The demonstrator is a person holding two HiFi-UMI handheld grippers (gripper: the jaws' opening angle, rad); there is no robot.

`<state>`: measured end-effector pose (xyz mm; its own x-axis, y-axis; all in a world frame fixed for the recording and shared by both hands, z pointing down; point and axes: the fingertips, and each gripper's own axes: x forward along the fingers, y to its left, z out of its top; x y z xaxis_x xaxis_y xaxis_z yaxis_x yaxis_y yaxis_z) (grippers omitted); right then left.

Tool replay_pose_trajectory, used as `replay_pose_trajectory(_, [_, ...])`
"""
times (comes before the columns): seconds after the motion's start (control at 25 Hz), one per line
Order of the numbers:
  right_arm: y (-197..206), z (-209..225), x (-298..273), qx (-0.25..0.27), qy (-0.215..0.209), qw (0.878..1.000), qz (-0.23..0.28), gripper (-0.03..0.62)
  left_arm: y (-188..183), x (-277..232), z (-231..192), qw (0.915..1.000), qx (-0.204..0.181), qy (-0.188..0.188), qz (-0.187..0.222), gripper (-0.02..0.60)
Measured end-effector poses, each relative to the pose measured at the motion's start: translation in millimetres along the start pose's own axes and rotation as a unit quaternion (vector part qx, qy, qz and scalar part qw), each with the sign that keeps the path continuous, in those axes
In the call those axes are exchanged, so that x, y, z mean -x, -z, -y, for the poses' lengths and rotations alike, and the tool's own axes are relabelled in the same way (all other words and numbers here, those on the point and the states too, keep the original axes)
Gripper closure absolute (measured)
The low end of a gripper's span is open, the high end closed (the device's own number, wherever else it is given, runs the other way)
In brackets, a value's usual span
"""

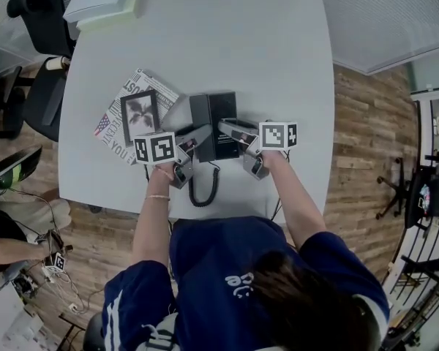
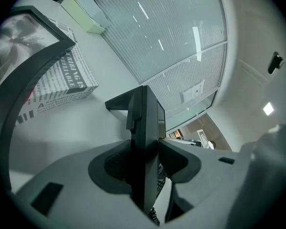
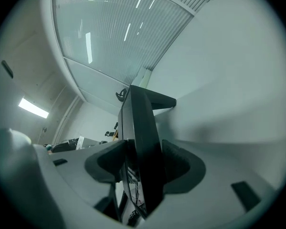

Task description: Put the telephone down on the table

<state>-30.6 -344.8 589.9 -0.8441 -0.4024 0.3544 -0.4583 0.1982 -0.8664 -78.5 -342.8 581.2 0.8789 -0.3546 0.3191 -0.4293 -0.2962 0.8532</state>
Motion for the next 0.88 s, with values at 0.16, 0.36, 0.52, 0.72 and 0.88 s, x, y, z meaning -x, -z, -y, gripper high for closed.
replay_pose_trajectory(0.16, [1,3,2,-0.007,0.025,1.000,0.006,0.338,1,0,-1,1.0000,-0.006,-0.001,-0.004,0.408])
replay_pose_trajectory(0.36, [2,7,5,0.003,0.052,0.999,0.015,0.321,1,0,0,0.9999,-0.016,-0.004,-0.001,0.408])
replay_pose_trajectory(0.52, [1,1,6,0.010,0.048,0.998,0.029,0.292,1,2,-2,0.9985,-0.038,-0.037,0.013,0.405])
replay_pose_trajectory(0.72, [-6,-8,14,0.046,0.063,0.995,0.054,0.246,-6,16,0,0.9867,-0.101,-0.123,0.033,0.400])
replay_pose_trajectory(0.88, [-11,-21,26,0.097,0.075,0.990,0.076,0.226,-2,29,11,0.9735,-0.159,-0.161,0.029,0.388])
